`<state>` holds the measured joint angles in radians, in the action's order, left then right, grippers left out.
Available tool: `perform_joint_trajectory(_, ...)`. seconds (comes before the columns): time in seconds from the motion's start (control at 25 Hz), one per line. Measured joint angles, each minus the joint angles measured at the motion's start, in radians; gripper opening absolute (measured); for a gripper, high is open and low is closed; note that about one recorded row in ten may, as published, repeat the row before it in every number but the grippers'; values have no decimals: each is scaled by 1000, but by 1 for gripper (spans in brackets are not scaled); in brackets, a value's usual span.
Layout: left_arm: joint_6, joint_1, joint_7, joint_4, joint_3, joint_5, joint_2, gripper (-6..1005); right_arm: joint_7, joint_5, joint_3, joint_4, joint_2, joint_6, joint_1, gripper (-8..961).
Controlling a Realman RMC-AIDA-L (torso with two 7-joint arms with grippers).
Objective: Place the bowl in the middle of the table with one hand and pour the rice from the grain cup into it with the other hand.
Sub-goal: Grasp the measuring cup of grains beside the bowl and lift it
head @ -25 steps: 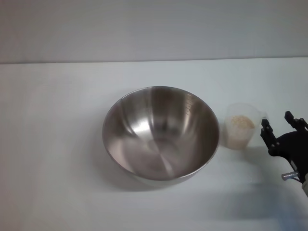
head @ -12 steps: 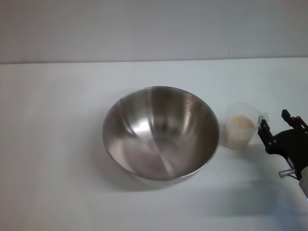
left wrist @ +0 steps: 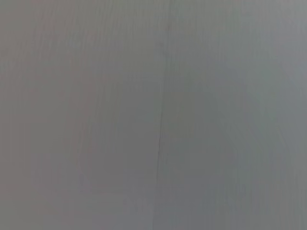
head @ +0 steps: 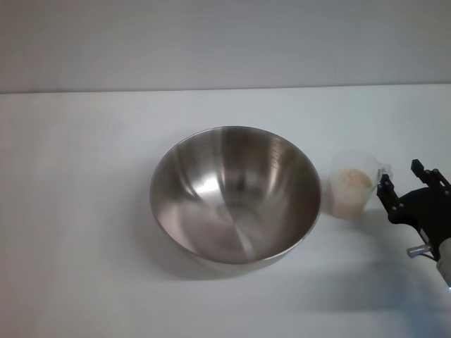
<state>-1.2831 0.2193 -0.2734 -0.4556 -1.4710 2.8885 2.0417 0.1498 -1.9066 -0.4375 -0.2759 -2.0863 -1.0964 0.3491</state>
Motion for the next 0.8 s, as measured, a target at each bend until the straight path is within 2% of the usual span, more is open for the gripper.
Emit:
perform_joint_trajectory(0.36, -1, 1, 0, 0, 0, 0, 0, 452, -1, 0, 0, 3, 0, 17, 14, 509)
perform_joint_trajectory(0.6, -1, 2, -1, 0, 0, 0, 1, 452, 5, 0, 3, 4, 0, 17, 16, 328)
perform_joint_trajectory(0.8, -2, 0, -4, -2, 0, 0, 2, 452, 6, 0, 8, 8, 0, 17, 19, 297)
